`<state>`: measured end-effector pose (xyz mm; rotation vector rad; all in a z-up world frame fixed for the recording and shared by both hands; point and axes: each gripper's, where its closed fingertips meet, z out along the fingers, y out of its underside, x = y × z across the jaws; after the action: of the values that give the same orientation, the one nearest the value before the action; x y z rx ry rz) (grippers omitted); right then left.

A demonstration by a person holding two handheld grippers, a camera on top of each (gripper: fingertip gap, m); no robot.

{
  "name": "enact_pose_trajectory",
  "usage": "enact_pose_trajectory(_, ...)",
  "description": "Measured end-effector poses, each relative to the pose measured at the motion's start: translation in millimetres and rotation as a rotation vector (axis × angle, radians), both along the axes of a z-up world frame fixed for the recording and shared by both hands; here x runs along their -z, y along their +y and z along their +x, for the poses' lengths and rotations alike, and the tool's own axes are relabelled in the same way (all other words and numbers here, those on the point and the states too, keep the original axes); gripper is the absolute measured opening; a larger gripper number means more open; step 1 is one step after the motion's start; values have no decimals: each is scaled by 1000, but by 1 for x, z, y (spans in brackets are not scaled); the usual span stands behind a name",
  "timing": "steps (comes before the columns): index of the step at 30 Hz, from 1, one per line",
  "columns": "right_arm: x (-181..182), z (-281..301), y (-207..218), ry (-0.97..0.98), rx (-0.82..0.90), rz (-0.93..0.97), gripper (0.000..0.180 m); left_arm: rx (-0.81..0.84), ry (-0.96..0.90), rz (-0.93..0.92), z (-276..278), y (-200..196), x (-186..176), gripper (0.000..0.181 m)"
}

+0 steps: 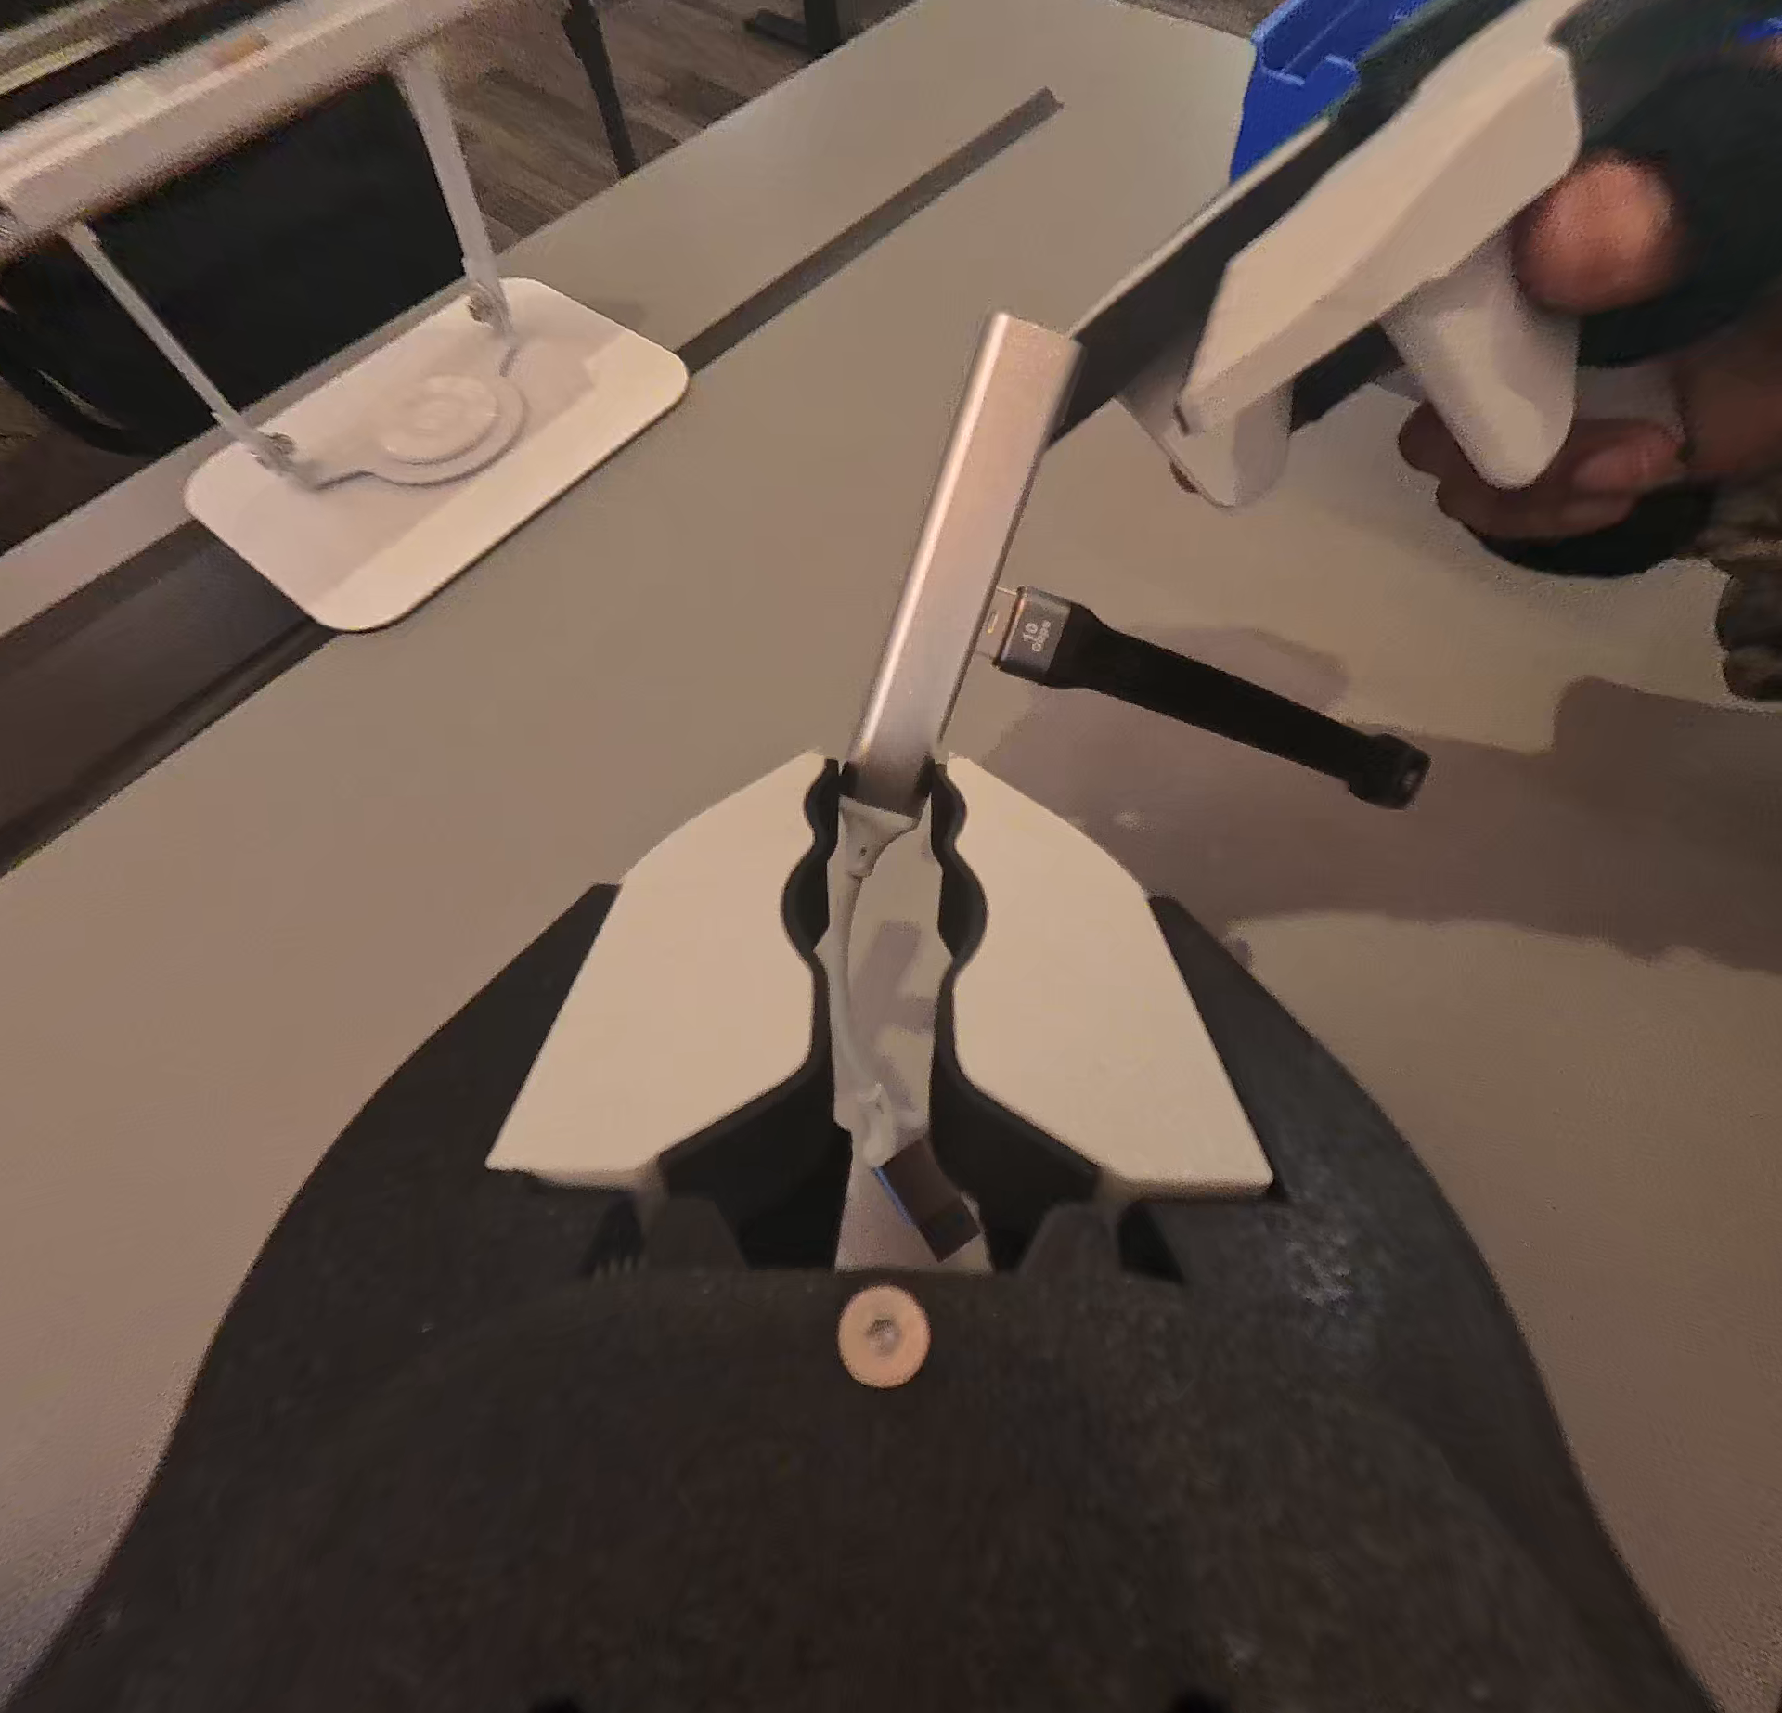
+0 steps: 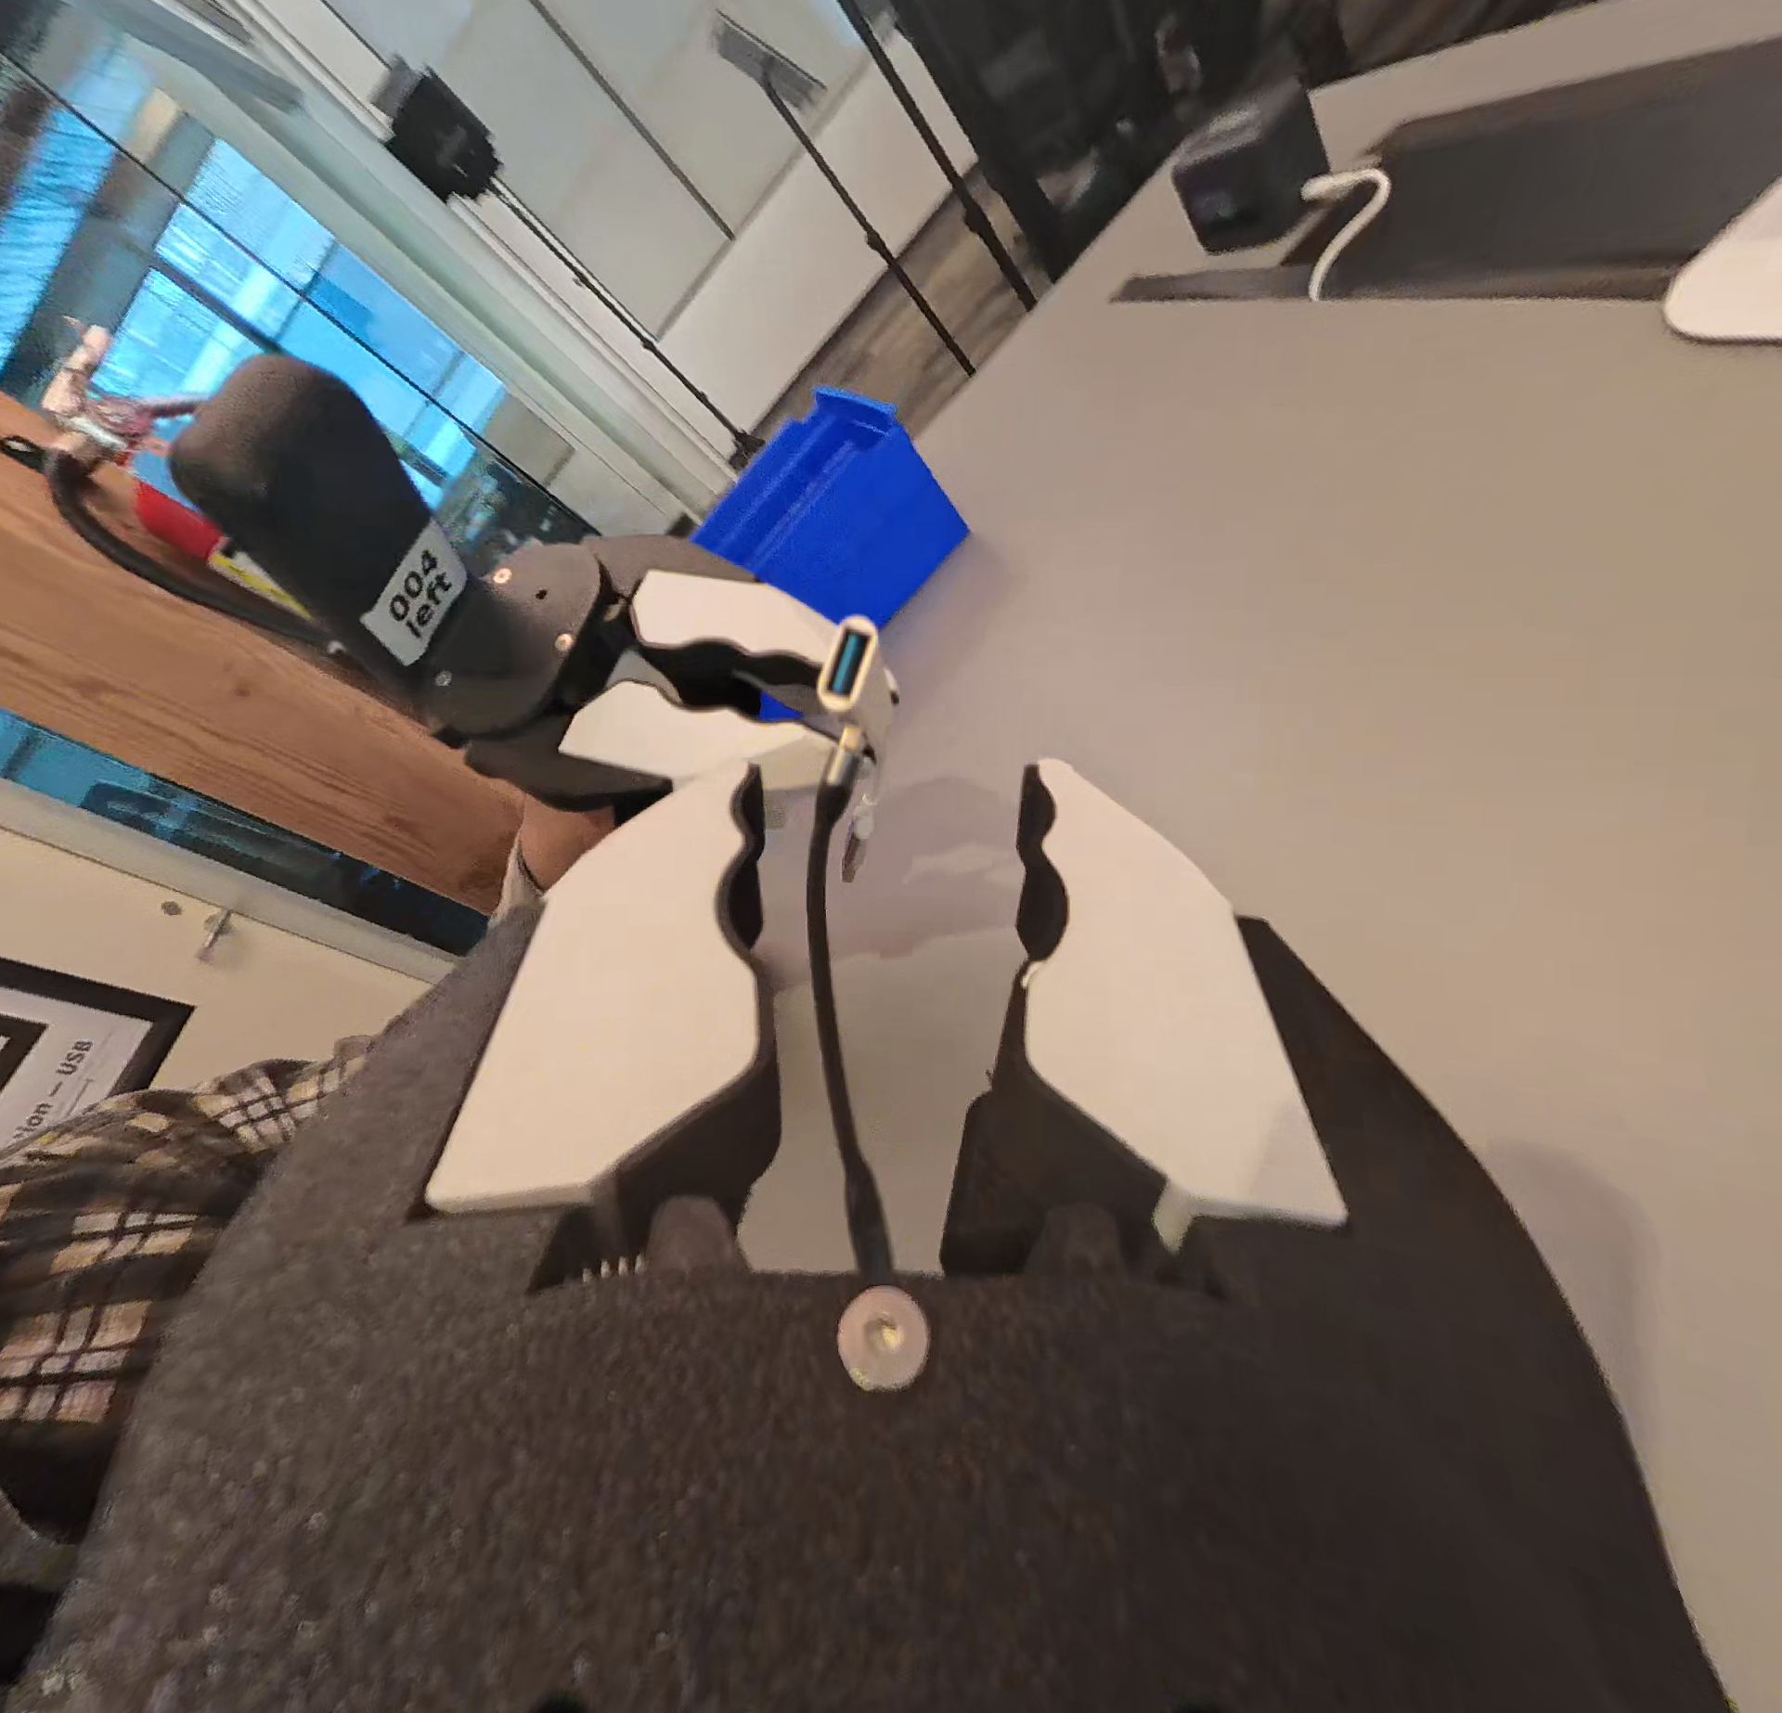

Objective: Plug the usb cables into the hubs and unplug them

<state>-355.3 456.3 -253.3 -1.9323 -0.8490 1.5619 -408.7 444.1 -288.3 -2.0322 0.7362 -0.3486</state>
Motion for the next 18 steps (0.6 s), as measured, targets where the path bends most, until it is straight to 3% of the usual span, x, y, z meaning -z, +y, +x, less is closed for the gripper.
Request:
enact_pose_trajectory(6, 20, -8, 10, -57, -24, -57, 41, 30, -28, -43, 14, 2, 22, 17)
enact_pose_trajectory(9, 26, -14, 8, -45, -71, -77, 11, 42, -32, -57, 15, 0, 28, 17)
enact_pose_trajectory(14, 28, -14, 1, -62, -199, -25, 7, 177, -124, -73, 16, -13, 24, 14)
enact_pose_trajectory(16, 30, -10, -3, -109, -273, 20, 7, 233, -244, -124, 15, -17, 18, 37)
enact_pose_trajectory(18, 30, -8, -9, -151, -364, 74, 7, 299, -374, -221, 17, -23, 15, 50)
